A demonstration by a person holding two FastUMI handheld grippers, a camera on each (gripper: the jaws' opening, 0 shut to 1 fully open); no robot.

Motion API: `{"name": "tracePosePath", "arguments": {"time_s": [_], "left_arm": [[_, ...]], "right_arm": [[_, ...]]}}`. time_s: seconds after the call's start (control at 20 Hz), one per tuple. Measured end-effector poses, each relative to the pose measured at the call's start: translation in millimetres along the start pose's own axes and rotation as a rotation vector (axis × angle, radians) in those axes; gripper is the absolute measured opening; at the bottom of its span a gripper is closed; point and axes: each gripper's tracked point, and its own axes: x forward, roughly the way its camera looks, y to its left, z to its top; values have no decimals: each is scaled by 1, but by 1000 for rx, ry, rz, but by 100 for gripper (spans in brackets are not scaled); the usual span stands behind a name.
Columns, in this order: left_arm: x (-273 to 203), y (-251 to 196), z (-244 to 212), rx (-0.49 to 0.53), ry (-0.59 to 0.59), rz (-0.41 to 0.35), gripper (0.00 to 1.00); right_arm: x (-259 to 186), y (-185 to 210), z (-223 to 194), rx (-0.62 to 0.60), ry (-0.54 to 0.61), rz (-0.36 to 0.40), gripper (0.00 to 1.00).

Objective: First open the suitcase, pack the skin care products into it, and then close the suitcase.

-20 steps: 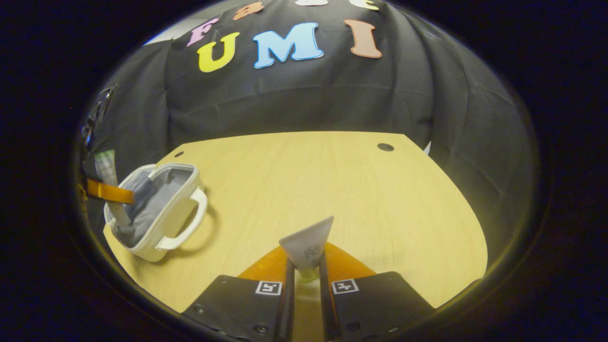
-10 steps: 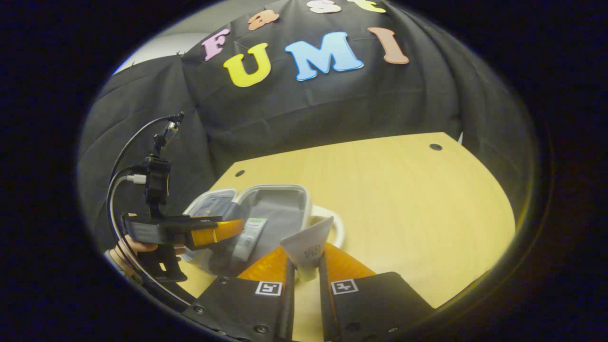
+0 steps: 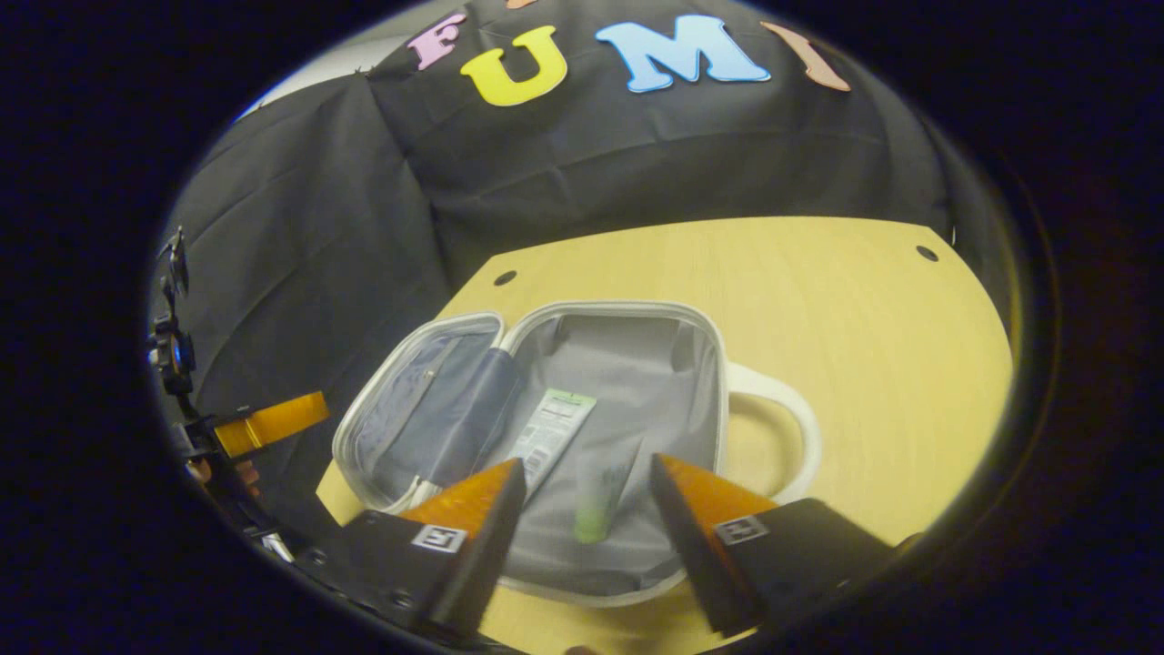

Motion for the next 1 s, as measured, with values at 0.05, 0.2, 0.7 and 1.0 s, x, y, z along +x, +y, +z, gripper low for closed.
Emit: {"name": "tracePosePath", "arguments": {"time_s": [0.05, 0.2, 0.7, 1.0], "left_arm": [[0, 19, 0, -20, 3, 30, 90], [12, 68, 4, -73, 6, 95, 91], [101, 154, 4, -188, 157, 35, 91], [151, 156, -25, -359, 252, -49, 91]], "right_arm": [[-6, -2, 8, 0, -29, -9, 98], [-26, -6, 21, -3, -90, -25, 95], [-85, -39, 42, -26, -181, -185, 95], [-97, -46, 36, -32, -163, -238, 95]]}}
